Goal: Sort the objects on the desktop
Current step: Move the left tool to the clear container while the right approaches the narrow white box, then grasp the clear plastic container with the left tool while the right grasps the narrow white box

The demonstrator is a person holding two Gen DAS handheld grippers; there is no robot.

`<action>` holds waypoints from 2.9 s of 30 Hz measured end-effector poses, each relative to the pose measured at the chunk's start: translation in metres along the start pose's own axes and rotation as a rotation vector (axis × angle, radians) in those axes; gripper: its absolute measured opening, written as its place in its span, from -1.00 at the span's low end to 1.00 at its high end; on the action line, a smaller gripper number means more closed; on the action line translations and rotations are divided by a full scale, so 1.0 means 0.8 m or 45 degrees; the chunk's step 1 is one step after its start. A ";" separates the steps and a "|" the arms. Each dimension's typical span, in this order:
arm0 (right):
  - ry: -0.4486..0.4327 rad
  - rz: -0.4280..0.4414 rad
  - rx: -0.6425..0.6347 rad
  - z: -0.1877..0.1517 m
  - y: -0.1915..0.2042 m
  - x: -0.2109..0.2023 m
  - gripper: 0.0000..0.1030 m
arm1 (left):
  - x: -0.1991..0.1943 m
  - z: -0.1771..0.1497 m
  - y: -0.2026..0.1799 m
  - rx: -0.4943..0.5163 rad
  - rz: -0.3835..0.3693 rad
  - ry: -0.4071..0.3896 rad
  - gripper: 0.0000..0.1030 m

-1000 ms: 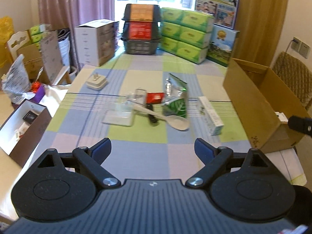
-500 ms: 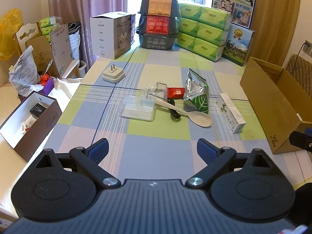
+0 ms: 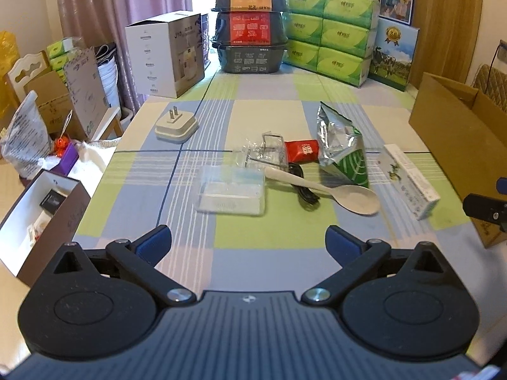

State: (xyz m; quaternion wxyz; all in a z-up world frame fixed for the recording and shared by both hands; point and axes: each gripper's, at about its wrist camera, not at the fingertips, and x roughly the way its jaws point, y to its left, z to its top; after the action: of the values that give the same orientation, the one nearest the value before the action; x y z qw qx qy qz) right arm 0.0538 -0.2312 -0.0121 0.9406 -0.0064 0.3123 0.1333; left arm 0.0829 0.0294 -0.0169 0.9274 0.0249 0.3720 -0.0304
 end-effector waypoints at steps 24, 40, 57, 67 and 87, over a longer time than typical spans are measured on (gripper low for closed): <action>0.194 -0.012 -0.029 0.013 -0.031 0.161 0.70 | 0.157 0.035 0.033 -0.007 -0.036 0.048 0.97; 0.287 -0.024 0.018 0.016 -0.043 0.185 0.10 | 0.179 0.033 0.036 -0.011 -0.033 0.096 0.74; 0.317 -0.059 0.054 0.014 -0.047 0.185 -0.54 | 0.168 0.032 0.029 0.017 -0.023 0.118 0.63; 0.269 -0.076 0.051 0.014 -0.039 0.165 -0.55 | 0.133 0.039 0.011 0.023 -0.044 0.088 0.62; 0.293 -0.019 0.138 -0.027 -0.024 0.079 -0.53 | 0.048 -0.015 -0.041 0.064 -0.167 0.075 0.62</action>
State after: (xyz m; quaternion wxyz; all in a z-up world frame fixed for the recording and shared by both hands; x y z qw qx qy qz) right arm 0.0952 -0.2363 -0.0681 0.8985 0.0267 0.4248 0.1078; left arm 0.0998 -0.0039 -0.0525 0.9112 0.0245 0.3989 -0.0996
